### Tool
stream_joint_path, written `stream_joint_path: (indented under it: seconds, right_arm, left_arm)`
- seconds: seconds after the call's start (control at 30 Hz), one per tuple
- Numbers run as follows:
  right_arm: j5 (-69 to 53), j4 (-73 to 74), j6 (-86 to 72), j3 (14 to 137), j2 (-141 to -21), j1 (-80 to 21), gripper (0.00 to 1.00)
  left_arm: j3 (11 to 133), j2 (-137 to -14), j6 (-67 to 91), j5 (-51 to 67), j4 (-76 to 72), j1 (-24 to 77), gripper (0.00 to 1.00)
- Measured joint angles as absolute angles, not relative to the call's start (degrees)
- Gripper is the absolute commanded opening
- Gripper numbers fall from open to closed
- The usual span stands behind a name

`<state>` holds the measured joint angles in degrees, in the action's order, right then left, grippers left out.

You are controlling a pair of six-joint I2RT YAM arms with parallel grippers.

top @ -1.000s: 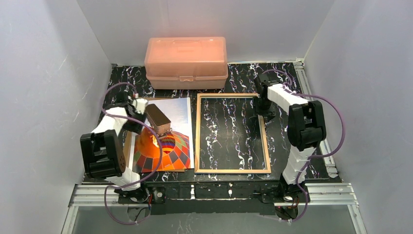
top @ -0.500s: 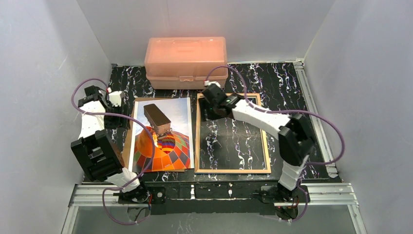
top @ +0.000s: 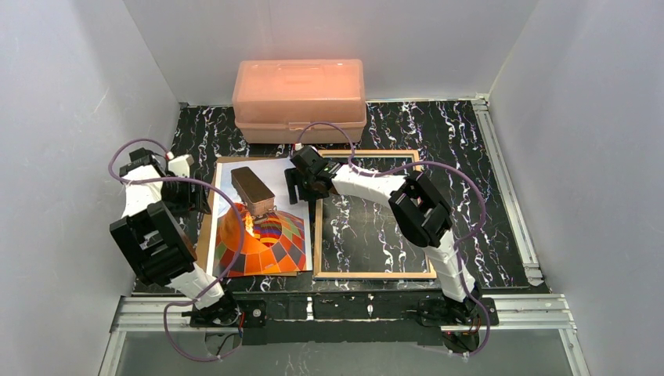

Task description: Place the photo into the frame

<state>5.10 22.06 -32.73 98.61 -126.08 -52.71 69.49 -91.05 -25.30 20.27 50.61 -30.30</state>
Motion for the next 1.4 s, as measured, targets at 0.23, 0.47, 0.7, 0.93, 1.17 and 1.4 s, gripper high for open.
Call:
stream_joint_path:
  seconds: [0.23,0.47,0.7,0.93,1.17,1.4]
  right_arm:
    - [6.31,22.09,-34.09,98.59,-126.26,-52.73,0.80]
    - [7.73,22.22,-35.35,100.01,-127.83,-52.51,0.81]
    - [7.05,21.50,-37.28,101.60,-129.08,-51.70,0.80]
    - [3.84,18.65,-40.23,101.30,-129.40,-50.94,0.81]
    - [-3.36,10.07,-45.32,97.06,-128.66,-48.73,0.81]
    - [-8.16,4.25,-49.43,92.60,-127.13,-47.05,0.80]
  left_arm:
    - [66.41,-93.10,-24.86,23.18,49.67,-30.26,0.84]
    - [66.39,-99.13,-22.28,24.14,47.16,-28.80,0.86]
    - [66.72,-101.97,-19.05,22.37,44.84,-26.57,0.79]
    - [67.83,-103.63,-17.74,21.19,44.49,-26.50,0.63]
    - [67.94,-103.77,-18.04,19.77,43.88,-26.50,0.60]
    - [67.94,-103.79,-18.44,19.07,43.75,-26.48,0.57]
